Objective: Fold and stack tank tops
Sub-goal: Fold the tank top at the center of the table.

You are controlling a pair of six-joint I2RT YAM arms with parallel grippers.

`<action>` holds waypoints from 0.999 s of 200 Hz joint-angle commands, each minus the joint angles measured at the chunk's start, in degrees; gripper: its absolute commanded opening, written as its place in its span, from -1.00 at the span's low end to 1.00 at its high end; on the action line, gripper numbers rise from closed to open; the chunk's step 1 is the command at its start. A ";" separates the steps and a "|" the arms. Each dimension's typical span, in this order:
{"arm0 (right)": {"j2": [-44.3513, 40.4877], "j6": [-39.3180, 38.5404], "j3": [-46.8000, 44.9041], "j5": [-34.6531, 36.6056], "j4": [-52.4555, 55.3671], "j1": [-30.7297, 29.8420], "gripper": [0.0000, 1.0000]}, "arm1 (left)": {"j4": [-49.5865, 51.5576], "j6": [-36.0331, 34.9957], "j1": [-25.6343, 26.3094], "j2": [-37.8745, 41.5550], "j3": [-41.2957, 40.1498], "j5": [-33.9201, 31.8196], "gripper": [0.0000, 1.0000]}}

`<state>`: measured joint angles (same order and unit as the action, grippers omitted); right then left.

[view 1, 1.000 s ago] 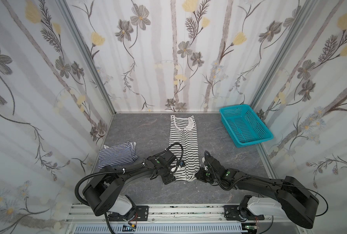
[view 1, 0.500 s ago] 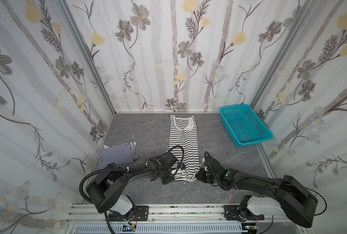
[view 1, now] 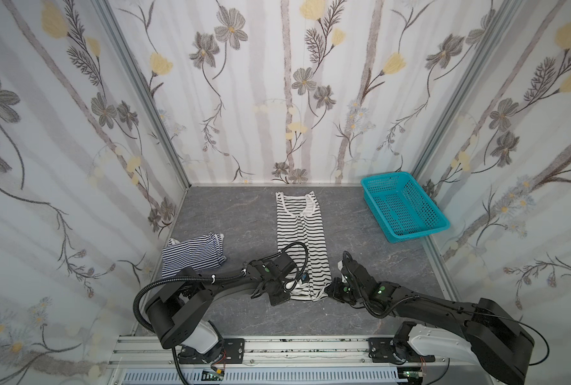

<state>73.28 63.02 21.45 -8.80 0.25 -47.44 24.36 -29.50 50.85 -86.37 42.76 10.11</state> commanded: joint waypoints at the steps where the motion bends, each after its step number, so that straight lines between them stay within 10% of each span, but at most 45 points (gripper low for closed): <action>1: -4.01 2.62 -1.62 1.29 -0.55 0.07 -1.00 | 5.50 -0.38 1.33 1.08 1.02 4.61 -0.65; 91: -23.61 4.48 3.89 2.89 11.98 -0.21 -1.00 | 15.67 -1.75 2.34 9.44 7.56 13.27 -0.74; 200: 0.09 -13.12 33.02 -0.90 17.94 10.75 -1.00 | 16.51 -9.42 -14.09 0.51 26.27 8.78 -0.78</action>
<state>68.71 55.92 49.19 -7.68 18.13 -38.70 40.49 -35.09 39.62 -83.46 65.32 19.25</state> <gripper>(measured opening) 0.049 0.110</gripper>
